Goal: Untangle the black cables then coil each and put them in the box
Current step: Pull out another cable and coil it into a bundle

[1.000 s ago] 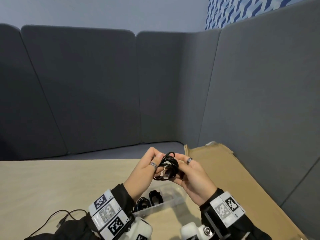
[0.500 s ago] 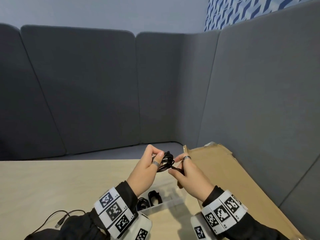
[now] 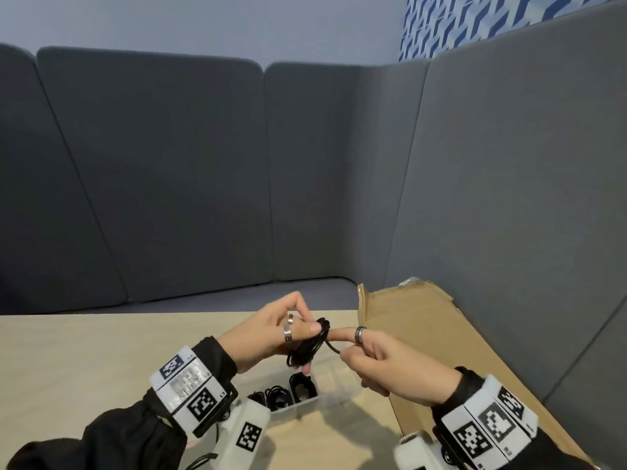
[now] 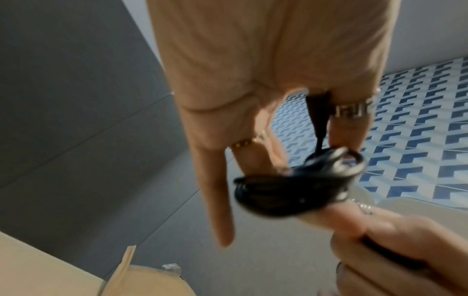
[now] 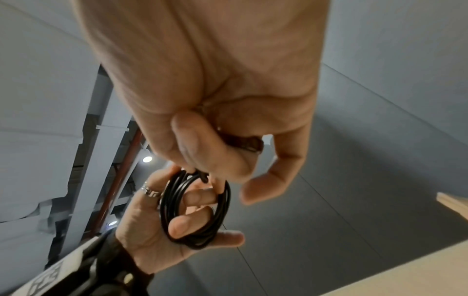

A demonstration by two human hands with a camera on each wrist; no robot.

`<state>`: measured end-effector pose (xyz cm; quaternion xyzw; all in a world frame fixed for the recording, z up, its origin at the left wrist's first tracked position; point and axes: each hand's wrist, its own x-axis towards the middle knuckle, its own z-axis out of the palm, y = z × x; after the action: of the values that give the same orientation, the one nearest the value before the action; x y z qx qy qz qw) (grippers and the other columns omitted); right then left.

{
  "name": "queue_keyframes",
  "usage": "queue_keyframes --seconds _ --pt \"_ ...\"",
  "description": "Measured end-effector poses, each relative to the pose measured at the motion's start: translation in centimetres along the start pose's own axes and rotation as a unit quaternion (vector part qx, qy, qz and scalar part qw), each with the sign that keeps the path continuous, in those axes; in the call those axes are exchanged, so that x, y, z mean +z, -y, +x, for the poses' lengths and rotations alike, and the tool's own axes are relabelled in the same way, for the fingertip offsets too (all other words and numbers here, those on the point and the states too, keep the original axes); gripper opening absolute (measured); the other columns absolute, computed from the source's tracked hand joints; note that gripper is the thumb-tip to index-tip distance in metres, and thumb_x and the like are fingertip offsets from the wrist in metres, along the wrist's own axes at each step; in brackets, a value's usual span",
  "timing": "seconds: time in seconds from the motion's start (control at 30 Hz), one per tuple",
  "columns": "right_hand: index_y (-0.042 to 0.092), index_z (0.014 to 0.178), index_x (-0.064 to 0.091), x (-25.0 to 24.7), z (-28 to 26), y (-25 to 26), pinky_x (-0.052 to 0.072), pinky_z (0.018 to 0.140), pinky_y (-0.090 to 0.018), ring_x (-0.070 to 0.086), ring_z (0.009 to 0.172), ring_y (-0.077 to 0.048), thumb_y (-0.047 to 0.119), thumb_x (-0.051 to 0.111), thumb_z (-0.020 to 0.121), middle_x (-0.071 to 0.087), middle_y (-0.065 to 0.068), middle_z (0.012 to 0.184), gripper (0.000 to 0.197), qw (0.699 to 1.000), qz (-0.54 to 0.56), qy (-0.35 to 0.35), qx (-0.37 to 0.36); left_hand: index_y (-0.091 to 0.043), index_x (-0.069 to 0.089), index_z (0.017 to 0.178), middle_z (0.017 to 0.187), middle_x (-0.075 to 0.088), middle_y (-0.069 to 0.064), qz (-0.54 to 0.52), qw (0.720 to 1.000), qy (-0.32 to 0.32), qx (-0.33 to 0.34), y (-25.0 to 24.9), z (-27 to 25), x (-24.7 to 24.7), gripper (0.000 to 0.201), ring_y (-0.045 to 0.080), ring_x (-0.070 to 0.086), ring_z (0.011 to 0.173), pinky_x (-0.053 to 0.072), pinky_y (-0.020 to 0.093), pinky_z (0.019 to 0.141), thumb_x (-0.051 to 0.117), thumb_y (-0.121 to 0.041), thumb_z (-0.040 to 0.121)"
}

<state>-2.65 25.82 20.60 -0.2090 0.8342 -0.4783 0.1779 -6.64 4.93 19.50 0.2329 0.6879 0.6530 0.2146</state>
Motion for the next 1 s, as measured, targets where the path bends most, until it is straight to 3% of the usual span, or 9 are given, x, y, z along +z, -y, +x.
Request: queue_keyframes --seconds 0.17,0.33,0.47,0.53,0.6,0.73,0.87,0.93,1.0 --pt "0.041 0.126 0.05 0.7 0.1 -0.1 0.033 0.059 -0.03 0.025 0.048 -0.009 0.012 0.034 0.094 0.028 0.012 0.045 0.046 0.995 -0.1 -0.014 -0.025 -0.031 0.028 0.136 0.085 0.067 0.002 0.105 0.992 0.051 -0.057 -0.7 -0.8 0.2 0.064 0.018 0.063 0.07 0.047 0.024 0.071 0.059 -0.009 0.084" --pt "0.03 0.131 0.05 1.2 0.5 0.4 0.03 0.05 -0.016 0.03 0.043 -0.007 0.016 0.035 0.097 0.031 0.013 0.036 0.039 0.988 -0.131 -0.064 -0.042 -0.026 0.054 0.103 0.074 0.055 -0.013 0.275 0.955 -0.092 0.053 0.8 -0.6 1.5 0.028 0.004 0.049 0.067 0.042 0.022 0.067 0.059 -0.005 0.084" --pt "0.03 0.131 0.049 1.3 0.0 1.6 0.029 0.048 -0.02 0.038 0.045 -0.007 0.023 0.032 0.1 0.039 0.01 0.043 0.036 0.968 -0.217 -0.094 -0.079 -0.029 0.053 0.09 0.078 0.059 -0.009 0.282 0.928 -0.235 0.058 1.2 -0.3 0.9 0.029 0.008 0.052 0.068 0.052 0.036 0.068 0.052 -0.001 0.085" --pt "0.03 0.126 0.051 1.2 -0.3 1.9 0.035 0.06 -0.019 0.05 0.059 -0.003 0.027 0.03 0.1 0.053 0.012 0.063 0.033 0.935 -0.317 -0.125 -0.095 -0.026 0.052 0.091 0.081 0.059 -0.002 0.259 0.932 -0.251 0.03 1.3 -0.5 0.7 0.028 0.011 0.051 0.065 0.054 0.036 0.064 0.048 0.001 0.086" --pt "0.031 0.109 0.059 0.7 -0.3 1.9 0.034 0.07 -0.025 0.061 0.076 -0.01 0.025 0.042 0.095 0.065 0.013 0.084 0.023 0.859 -0.467 -0.176 -0.11 -0.023 0.048 0.095 0.081 0.057 0.004 0.234 0.947 -0.218 -0.003 1.2 -0.9 0.5 0.024 0.013 0.049 0.062 0.052 0.03 0.055 0.048 0.0 0.088" --pt "0.03 0.086 0.065 -0.6 1.0 0.0 0.035 0.074 -0.031 0.048 0.092 -0.019 0.01 0.077 0.068 0.063 0.006 0.098 0.03 0.762 -0.521 -0.341 -0.179 -0.009 0.032 0.092 0.052 0.041 0.001 -0.068 0.996 -0.059 -0.008 1.0 -2.0 1.8 0.035 0.014 0.036 0.042 0.046 0.029 0.047 0.065 -0.018 0.085" --pt "0.026 0.089 0.067 0.0 2.8 -0.8 0.04 0.079 -0.02 0.044 0.09 -0.011 0.017 0.059 0.086 0.056 0.004 0.092 0.012 0.83 -0.318 -0.395 -0.23 -0.011 0.032 0.083 0.051 0.036 -0.005 -0.15 0.985 -0.045 0.074 0.7 -1.3 2.7 0.055 0.012 0.033 0.047 0.046 0.032 0.056 0.072 -0.047 0.073" --pt "0.027 0.088 0.068 1.0 3.3 -0.9 0.044 0.076 -0.016 0.056 0.083 -0.004 0.02 0.053 0.091 0.059 0.006 0.086 0.016 0.914 -0.098 -0.347 -0.188 -0.01 0.037 0.08 0.054 0.041 -0.011 -0.033 0.985 -0.126 0.11 0.4 -0.9 2.5 0.043 0.007 0.038 0.051 0.042 0.026 0.062 0.061 -0.046 0.081" --pt "0.02 0.089 0.068 1.8 3.5 -0.4 0.05 0.068 -0.02 0.062 0.076 -0.006 0.011 0.053 0.093 0.065 0.0 0.084 0.018 0.941 0.152 -0.281 -0.109 -0.015 0.042 0.079 0.057 0.043 -0.012 0.11 0.963 -0.197 0.145 0.4 -0.5 2.5 0.029 0.004 0.039 0.056 0.038 0.02 0.062 0.047 -0.043 0.086"
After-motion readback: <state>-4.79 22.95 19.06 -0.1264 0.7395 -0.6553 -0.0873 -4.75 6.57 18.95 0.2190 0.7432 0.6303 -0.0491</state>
